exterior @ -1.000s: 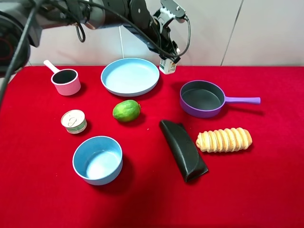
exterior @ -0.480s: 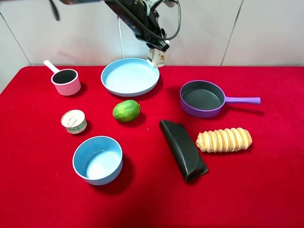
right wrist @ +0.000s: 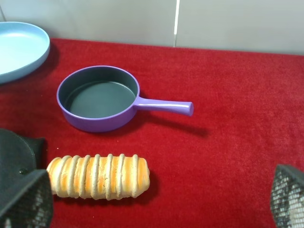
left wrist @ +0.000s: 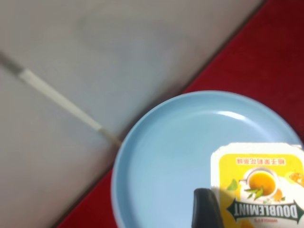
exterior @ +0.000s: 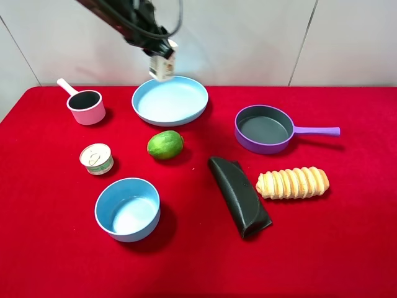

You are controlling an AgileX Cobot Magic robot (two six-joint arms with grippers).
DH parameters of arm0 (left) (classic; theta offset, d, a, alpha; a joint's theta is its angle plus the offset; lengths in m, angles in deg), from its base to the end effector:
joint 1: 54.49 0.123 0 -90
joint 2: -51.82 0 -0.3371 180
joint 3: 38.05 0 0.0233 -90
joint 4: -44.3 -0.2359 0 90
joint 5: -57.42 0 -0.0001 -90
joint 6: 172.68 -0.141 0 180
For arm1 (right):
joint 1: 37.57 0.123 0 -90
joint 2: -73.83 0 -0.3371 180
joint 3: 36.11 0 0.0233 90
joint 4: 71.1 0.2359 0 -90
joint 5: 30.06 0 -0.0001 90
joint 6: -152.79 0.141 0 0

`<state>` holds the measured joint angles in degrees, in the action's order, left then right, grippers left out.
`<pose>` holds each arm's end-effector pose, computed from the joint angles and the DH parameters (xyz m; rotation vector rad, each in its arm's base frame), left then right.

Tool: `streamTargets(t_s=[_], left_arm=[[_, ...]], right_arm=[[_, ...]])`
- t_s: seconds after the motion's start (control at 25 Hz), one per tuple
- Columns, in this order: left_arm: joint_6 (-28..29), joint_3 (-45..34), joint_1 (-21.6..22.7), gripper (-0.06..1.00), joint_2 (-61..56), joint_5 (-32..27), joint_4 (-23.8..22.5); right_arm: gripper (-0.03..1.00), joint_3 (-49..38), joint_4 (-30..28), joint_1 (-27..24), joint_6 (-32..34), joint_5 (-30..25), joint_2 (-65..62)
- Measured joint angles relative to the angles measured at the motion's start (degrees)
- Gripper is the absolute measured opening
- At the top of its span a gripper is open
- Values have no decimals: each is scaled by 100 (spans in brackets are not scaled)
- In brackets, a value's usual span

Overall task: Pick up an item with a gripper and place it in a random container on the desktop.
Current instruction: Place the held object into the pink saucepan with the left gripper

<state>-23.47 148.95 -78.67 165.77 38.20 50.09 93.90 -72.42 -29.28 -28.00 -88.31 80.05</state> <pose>0.4388 -0.2022 0.3015 0.9380 1.9902 -0.0254 -0.0231 -0.0062 0.2516 -0.1577 1.9917 0.0568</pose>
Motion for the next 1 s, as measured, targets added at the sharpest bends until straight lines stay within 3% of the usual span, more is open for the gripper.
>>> streamTargets(t_s=[0.36,1.0], left_arm=[[22,-1032,585,47,-884,349,-9],[72,-1778,1553,46,-1200,681,-283]], right_arm=[[69,0,0,0,0,0,0],[69,0,0,0,0,0,0]])
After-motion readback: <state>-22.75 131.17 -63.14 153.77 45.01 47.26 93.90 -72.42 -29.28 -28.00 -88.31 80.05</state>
